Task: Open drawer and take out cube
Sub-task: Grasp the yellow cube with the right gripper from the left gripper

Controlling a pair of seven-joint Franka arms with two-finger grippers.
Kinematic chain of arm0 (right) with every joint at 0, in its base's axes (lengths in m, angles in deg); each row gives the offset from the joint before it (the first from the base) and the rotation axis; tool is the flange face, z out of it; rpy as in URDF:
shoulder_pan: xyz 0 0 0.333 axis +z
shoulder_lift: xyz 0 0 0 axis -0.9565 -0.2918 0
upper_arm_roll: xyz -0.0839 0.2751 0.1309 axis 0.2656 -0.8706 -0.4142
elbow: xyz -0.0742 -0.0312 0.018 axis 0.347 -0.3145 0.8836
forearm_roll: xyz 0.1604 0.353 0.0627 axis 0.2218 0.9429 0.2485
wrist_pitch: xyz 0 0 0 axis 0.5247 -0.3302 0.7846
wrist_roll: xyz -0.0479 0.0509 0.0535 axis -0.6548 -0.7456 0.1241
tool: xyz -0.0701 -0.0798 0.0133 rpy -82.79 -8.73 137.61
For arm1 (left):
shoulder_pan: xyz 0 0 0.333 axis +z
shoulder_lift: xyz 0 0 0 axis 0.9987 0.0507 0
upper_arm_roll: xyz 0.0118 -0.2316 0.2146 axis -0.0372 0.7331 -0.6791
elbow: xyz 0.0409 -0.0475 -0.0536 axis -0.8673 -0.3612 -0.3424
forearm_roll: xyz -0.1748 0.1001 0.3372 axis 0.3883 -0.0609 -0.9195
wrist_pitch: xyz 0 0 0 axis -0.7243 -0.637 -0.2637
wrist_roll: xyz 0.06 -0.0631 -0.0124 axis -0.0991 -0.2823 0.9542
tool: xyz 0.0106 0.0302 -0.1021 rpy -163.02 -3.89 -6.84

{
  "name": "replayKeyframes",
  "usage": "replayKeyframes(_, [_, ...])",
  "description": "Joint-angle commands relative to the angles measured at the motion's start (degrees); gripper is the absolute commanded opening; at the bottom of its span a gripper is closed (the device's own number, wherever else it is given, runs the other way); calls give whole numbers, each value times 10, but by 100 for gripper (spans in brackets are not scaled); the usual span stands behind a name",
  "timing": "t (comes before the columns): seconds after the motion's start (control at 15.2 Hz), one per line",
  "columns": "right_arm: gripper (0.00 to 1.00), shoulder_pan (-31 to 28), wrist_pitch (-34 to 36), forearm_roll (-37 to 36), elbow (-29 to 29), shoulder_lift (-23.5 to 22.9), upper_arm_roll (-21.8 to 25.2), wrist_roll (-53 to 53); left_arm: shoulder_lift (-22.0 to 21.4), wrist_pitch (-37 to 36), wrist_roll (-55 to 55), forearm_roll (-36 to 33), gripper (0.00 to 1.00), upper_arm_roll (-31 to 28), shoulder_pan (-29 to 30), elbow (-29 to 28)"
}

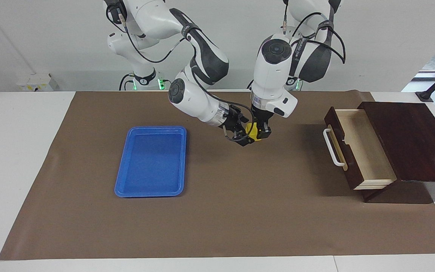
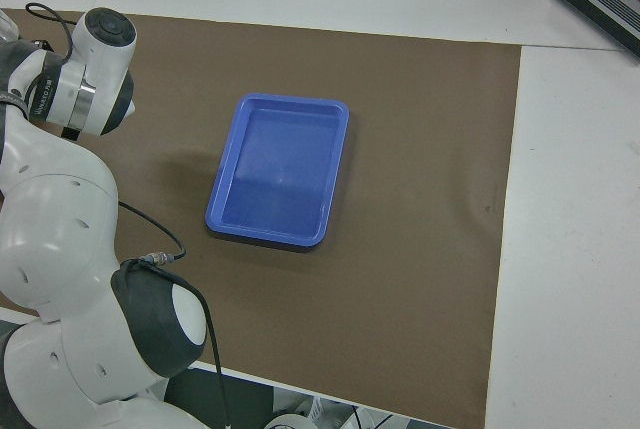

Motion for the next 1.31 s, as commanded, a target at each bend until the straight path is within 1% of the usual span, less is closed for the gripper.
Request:
replayKeyframes(0.0, [29, 4, 0, -11, -8, -6, -1, -4, -11, 6, 0, -9, 0, -5, -4, -13])
replayKeyframes(0.07, [0, 3, 1, -11, -9, -6, -1, -4, -12, 8, 0, -9, 0, -5, -4, -16])
replayKeyframes(0.33, [0, -8, 7, -10, -12, -6, -2, -4, -13, 10, -1, -9, 0, -5, -4, -19])
replayKeyframes(0.99, [0, -8, 8, -3, -13, -7, -2, -4, -13, 6, -23, -9, 0, -5, -5, -18])
replayKeyframes(1.05, [0, -8, 9, -3, -13, -7, -2, -3, -13, 6, -32, -9, 9, -5, -5, -18])
replayKeyframes(1.12, [0, -8, 9, -3, -13, -7, -2, -3, -13, 7, -35, -9, 49, -5, -5, -18])
replayKeyframes(1.18, [0, -8, 9, -3, -14, -7, -2, -3, -13, 5, -38, -9, 85, -5, -5, -17])
replayKeyframes(1.25, [0, -8, 9, -3, -13, -7, -2, -3, -14, 3, -41, -9, 100, -5, -5, -16])
